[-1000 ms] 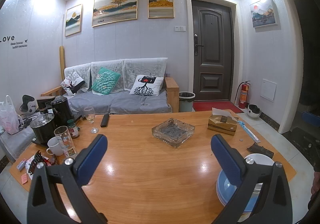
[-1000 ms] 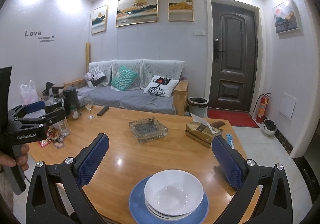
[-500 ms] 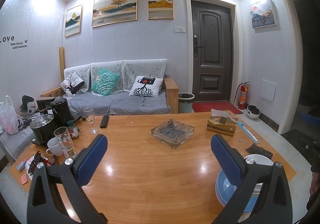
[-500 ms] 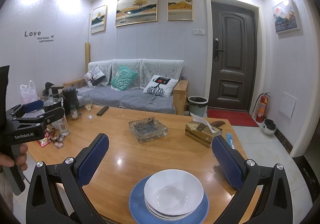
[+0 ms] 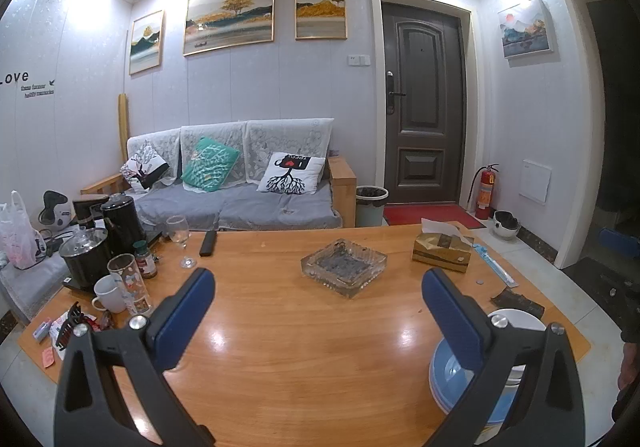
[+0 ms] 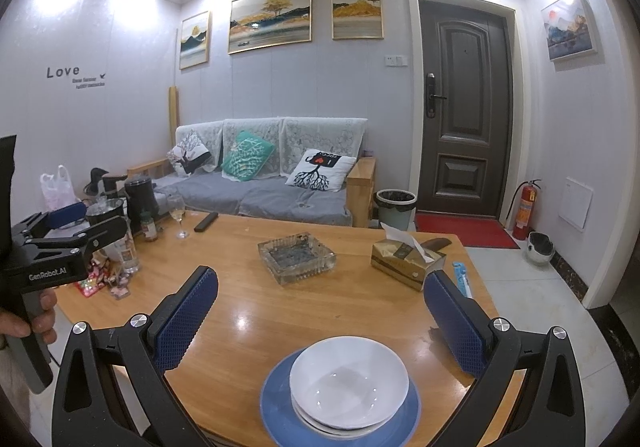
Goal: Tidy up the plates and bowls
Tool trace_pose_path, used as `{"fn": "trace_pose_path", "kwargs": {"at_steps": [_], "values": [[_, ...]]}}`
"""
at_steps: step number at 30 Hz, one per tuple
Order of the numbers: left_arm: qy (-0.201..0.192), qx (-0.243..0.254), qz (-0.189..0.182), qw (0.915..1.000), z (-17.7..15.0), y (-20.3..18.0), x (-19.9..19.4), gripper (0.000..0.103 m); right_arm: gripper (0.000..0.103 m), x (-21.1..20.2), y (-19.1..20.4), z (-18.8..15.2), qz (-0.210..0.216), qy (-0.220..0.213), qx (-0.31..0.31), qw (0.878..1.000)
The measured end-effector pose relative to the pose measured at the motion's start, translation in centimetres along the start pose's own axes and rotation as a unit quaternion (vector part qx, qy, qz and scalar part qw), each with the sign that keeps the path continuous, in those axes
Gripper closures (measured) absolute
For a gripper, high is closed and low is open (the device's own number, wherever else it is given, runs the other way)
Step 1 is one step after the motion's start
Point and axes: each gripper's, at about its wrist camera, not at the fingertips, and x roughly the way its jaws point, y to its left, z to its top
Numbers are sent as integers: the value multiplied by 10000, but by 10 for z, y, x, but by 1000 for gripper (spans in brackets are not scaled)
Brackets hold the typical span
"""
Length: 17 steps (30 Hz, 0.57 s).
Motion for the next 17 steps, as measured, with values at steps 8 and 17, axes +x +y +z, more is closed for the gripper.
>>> {"fn": "trace_pose_path", "kwargs": {"at_steps": [8,17], "values": [[-7,2,-6,10000,0,-1,0,1,1,1,0,1,-8,3,3,10000],[16,-1,-32,10000,2,-3,0,1,1,2,0,2,0,6,12,10000]]}}
